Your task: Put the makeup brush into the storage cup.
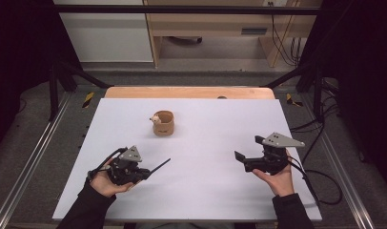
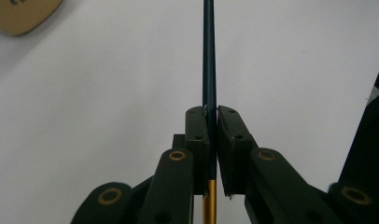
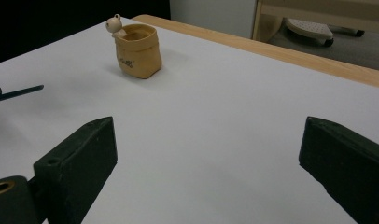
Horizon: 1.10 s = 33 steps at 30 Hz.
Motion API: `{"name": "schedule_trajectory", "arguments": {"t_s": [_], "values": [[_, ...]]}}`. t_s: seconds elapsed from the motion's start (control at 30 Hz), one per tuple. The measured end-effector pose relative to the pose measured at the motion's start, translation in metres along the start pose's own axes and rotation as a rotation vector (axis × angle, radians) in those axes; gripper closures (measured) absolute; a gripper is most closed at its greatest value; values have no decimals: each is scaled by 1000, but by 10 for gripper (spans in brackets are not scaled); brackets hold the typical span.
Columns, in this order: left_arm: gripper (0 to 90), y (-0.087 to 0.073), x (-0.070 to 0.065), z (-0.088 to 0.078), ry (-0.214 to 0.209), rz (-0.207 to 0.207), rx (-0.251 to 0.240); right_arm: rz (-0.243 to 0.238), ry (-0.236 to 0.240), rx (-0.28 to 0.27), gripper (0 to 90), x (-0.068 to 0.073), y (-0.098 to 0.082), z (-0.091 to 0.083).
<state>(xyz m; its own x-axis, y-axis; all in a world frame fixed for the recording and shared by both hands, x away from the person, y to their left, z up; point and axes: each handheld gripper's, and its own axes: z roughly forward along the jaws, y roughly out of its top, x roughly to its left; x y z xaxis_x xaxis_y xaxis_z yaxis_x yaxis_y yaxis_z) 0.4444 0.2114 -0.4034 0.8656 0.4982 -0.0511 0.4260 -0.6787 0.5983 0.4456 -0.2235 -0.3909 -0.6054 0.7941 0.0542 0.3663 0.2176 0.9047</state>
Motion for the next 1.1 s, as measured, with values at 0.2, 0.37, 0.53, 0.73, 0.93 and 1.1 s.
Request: {"name": "schedule_trajectory", "arguments": {"t_s": [0.2, 0.37, 0.53, 0.73, 0.93, 1.1], "values": [[832, 14, -1, 1, -12, 28, -11, -40, 19, 13, 52, 12, 10, 6], [832, 27, -2, 3, -21, 69, 10, -66, 30, 31, 54, 17, 15, 12], [832, 37, -1, 9, -35, 87, 16, -104, 50, 57, 56, 26, 20, 19], [832, 49, -3, 13, -42, 120, 37, -161, 70, 95, 64, 39, 28, 26], [832, 61, -9, 22, -61, 155, 51, -230, 94, 142, 64, 52, 35, 34], [832, 66, -13, 29, -84, 169, 57, -278, 109, 188, 65, 61, 36, 39]]}}
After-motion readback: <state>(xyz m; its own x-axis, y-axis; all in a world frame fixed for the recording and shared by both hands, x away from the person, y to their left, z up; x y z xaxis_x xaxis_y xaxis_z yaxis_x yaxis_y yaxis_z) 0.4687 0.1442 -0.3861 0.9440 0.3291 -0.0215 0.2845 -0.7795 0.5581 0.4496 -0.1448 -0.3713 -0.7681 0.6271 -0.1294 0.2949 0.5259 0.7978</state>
